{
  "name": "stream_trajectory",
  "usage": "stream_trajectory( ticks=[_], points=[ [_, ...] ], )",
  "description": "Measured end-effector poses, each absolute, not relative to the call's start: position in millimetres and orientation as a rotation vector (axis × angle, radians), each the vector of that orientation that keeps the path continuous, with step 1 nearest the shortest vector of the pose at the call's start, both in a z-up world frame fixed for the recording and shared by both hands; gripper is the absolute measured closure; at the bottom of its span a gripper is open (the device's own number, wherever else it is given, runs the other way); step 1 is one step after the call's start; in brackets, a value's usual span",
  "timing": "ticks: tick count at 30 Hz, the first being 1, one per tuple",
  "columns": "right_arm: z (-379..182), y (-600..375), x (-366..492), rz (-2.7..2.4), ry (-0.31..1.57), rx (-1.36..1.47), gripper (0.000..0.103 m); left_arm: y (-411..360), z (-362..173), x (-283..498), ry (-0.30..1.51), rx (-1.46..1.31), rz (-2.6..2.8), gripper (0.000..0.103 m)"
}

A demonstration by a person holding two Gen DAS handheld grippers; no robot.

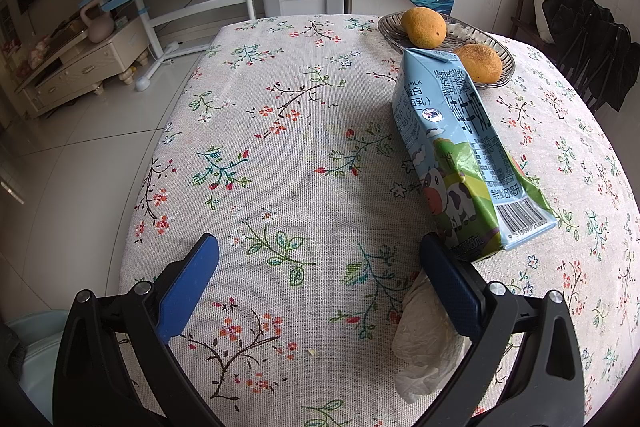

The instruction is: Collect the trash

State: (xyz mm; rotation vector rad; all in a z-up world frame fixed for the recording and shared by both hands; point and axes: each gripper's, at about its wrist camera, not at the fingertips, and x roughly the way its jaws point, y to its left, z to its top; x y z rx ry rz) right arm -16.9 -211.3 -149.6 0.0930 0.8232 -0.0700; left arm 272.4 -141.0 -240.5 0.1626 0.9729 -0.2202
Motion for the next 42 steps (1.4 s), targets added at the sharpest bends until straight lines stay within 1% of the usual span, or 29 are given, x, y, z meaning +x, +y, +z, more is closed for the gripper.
stream_trajectory(
  ticks=[34,42],
  points=[
    [-148.1,-209.6,-14.9,-0.066,0.820,0.090,0.027,-141.2,-240.4,272.3,0.973,0.162,-0.220,0.006],
    [-138.8,-220.0,-20.2,-0.053,0.764,0.148,0.027,-141.2,-240.4,272.3,0.973,0.162,-0.220,0.006]
  ],
)
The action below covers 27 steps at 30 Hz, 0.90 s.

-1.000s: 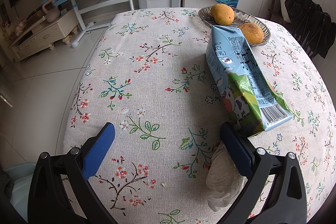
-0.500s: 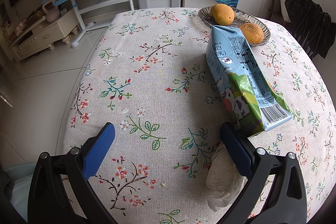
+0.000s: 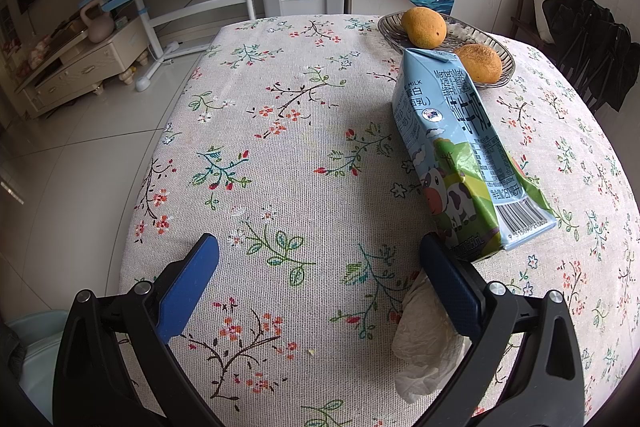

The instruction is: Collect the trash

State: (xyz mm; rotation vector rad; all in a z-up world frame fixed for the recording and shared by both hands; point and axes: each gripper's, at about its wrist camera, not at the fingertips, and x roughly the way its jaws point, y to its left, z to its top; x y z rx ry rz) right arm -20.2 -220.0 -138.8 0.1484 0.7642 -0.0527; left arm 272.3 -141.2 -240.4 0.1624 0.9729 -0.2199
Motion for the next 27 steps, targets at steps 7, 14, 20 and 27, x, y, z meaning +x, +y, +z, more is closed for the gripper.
stream_trajectory(
  ticks=[7,14,20,27],
  points=[
    [-128.0,-231.7,-10.0,-0.054,0.707,0.182,0.023,-142.2,-240.2,273.0,0.973,0.162,-0.220,0.006],
    [-128.0,-248.2,45.5,-0.053,0.727,0.179,0.023,-141.3,-240.3,272.3,0.973,0.162,-0.220,0.006],
    [-127.7,-264.1,77.0,-0.023,0.736,0.155,0.021,-141.4,-240.3,272.3,0.973,0.162,-0.220,0.006],
    [-136.8,-288.4,97.3,-0.025,0.775,0.159,0.020,-142.0,-240.2,272.7,0.973,0.162,-0.220,0.006]
  ],
)
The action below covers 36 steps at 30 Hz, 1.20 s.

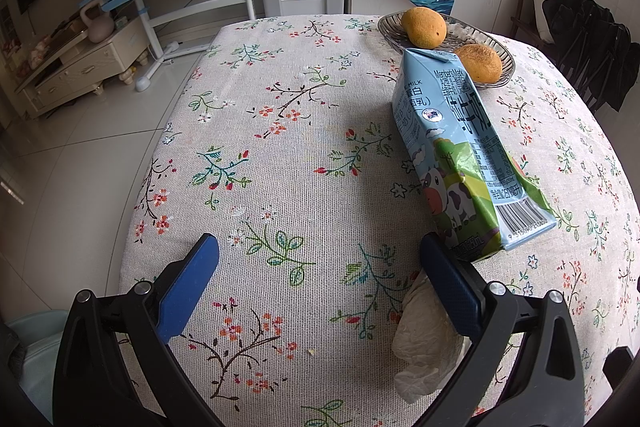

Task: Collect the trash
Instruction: 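Move the open right tool forward to the juice carton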

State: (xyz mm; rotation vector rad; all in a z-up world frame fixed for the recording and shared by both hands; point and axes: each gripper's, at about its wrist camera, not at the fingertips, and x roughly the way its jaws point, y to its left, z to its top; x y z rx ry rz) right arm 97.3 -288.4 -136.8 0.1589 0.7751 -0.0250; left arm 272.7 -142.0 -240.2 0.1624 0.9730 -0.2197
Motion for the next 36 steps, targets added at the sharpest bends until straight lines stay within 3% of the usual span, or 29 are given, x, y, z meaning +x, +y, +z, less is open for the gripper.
stream_trajectory(
  ticks=[13,27,36],
  points=[
    [-141.4,-311.8,134.7,0.049,0.808,0.246,0.019,-141.8,-240.0,273.3,0.974,0.158,-0.222,0.006],
    [-134.3,-256.0,208.2,0.153,0.827,0.144,0.019,-99.1,-231.0,238.7,0.954,0.226,-0.162,0.006],
    [-156.4,-234.7,251.6,0.107,0.949,0.054,0.022,-92.7,-215.0,216.9,0.976,0.129,-0.318,0.006]
  ],
)
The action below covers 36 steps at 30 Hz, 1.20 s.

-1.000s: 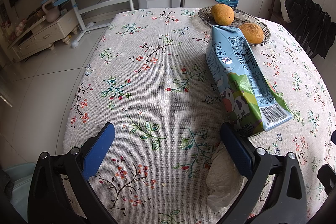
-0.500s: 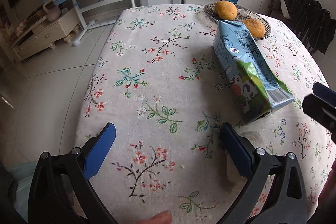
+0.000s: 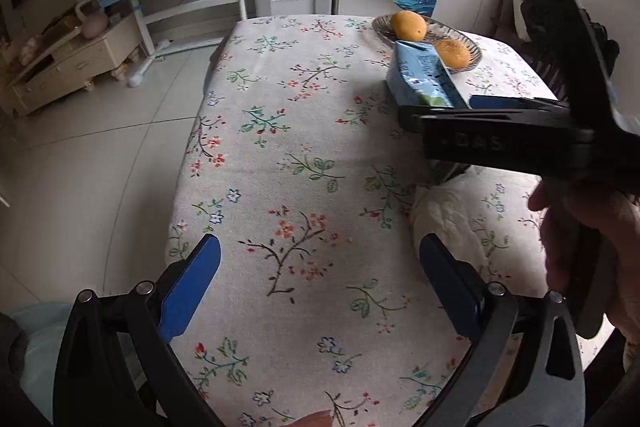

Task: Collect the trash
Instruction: 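Grasp the juice carton with the right tool while the left tool grasps the white tissue, then carry the carton and tissue over the yellow basin and open both tools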

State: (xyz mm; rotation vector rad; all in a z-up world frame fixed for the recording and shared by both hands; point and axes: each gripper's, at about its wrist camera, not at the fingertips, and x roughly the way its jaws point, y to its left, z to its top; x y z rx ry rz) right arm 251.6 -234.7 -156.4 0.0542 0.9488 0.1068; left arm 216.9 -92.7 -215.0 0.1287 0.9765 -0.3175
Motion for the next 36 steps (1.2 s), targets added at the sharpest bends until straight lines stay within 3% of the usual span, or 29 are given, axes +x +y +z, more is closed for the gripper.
stream_trajectory(
  ticks=[3,16,19,22,23,24,36],
  points=[
    [-159.0,-240.1,255.9,0.118,0.975,0.065,0.043,-103.6,-214.3,208.3,0.971,0.145,-0.357,0.006],
    [-117.2,-307.5,165.0,0.101,0.874,0.207,0.043,-147.8,-215.8,215.3,0.971,0.172,-0.414,0.007],
    [-115.3,-322.6,139.3,0.078,0.868,0.251,0.043,-154.3,-226.6,219.0,1.002,0.205,-0.395,0.027],
    [-112.4,-329.1,114.4,0.069,0.866,0.286,0.043,-158.5,-229.8,215.3,0.970,0.249,-0.403,0.056],
    [-110.7,-328.5,104.9,0.074,0.866,0.296,0.043,-157.4,-228.1,215.1,0.973,0.243,-0.423,0.076],
    [-108.7,-325.6,94.9,0.079,0.863,0.300,0.043,-156.0,-226.0,214.3,0.981,0.243,-0.423,0.084],
    [-107.7,-232.4,-25.2,0.293,0.905,0.248,0.043,-64.5,-151.1,126.4,0.885,0.122,-0.441,0.085]
  ],
)
